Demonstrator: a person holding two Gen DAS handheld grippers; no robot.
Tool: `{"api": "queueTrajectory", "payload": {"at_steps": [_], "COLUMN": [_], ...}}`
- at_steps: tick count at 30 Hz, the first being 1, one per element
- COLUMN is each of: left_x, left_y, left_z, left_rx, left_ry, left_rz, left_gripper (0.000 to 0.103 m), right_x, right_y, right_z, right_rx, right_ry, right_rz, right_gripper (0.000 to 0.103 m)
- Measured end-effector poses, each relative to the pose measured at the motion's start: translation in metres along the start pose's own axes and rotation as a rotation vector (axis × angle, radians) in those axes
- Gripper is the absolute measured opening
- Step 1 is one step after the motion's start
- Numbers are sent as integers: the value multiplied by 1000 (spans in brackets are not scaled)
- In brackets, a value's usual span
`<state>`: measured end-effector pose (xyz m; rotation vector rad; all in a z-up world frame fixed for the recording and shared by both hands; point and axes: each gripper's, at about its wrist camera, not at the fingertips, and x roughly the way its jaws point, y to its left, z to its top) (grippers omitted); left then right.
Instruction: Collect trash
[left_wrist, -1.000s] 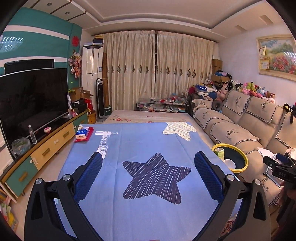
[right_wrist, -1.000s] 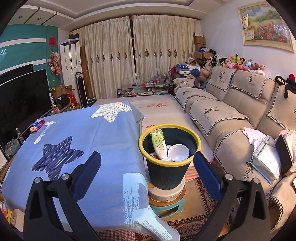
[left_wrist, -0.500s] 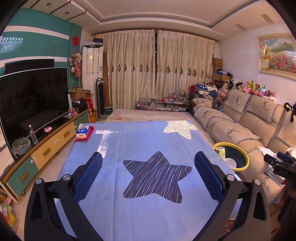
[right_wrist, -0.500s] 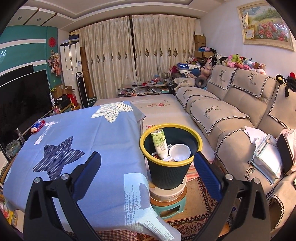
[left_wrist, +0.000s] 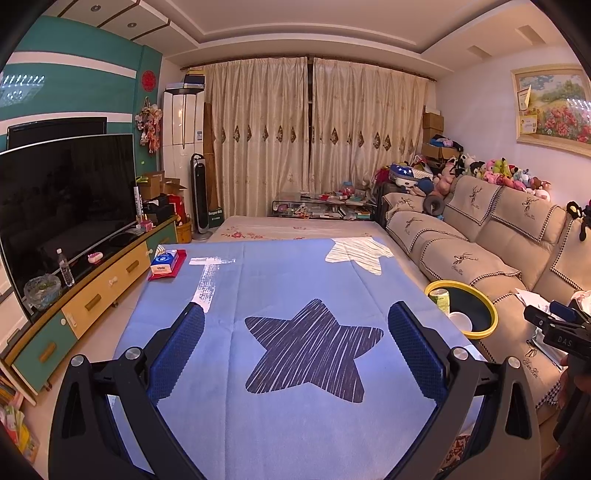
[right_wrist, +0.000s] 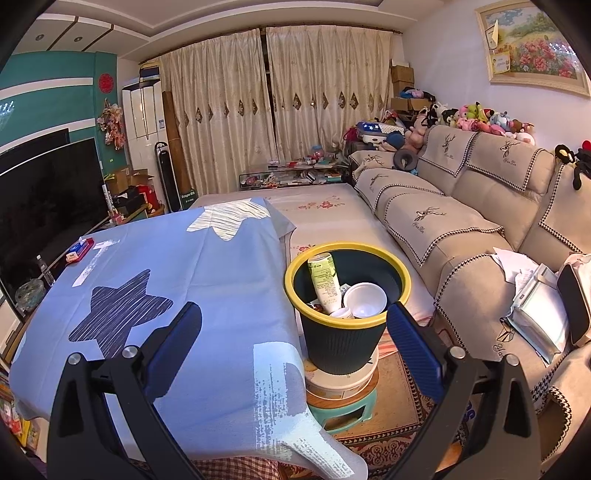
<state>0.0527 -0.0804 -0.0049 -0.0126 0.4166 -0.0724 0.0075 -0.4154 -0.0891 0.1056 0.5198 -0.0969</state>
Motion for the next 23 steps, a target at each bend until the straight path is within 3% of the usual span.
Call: {"api": "queueTrajectory", "payload": {"at_steps": [23], "left_x": [5], "left_y": [-1], "left_z": [-3], "left_rx": [-1], "left_ry": [11], "left_rz": [-7], "left_gripper": [98], "right_x": [5], "right_y": [3], "right_z": [-3], "right_rx": [0], "right_ry": [7], "right_rz": [11], "right_gripper": [95]}}
